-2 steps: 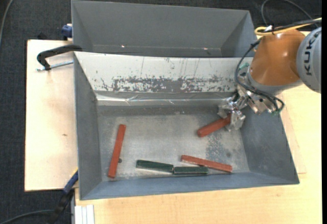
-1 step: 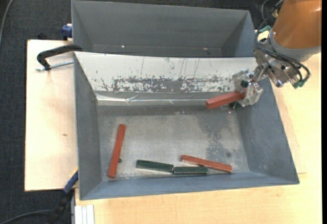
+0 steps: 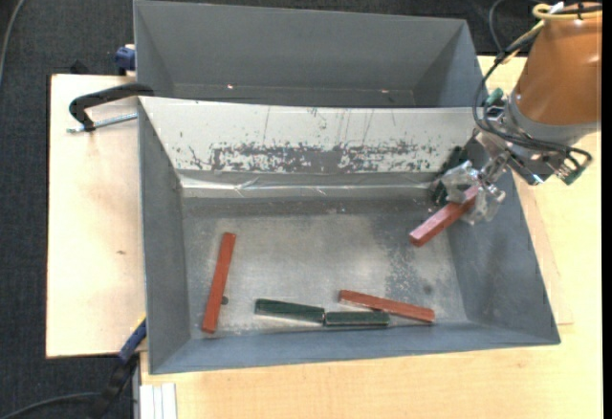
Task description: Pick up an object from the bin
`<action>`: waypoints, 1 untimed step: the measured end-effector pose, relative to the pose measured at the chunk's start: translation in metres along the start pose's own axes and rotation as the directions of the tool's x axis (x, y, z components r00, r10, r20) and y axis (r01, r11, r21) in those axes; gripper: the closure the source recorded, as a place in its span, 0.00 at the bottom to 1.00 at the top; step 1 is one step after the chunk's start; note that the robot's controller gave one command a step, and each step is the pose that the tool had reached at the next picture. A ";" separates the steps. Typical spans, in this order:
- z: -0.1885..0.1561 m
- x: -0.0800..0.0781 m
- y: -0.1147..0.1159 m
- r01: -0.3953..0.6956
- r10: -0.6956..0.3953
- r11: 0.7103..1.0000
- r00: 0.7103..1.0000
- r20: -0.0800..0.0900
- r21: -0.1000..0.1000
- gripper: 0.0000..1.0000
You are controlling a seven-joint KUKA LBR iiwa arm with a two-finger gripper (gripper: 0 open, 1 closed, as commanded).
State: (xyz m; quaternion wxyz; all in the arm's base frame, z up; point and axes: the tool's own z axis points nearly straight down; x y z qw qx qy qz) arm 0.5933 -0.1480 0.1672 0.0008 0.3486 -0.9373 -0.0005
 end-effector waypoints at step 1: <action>-0.158 -0.007 -0.004 0.028 -0.028 1.000 1.000 0.012 0.015 1.00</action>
Offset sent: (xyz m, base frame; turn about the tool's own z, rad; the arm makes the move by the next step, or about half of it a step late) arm 0.0053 0.0003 0.1505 -0.0304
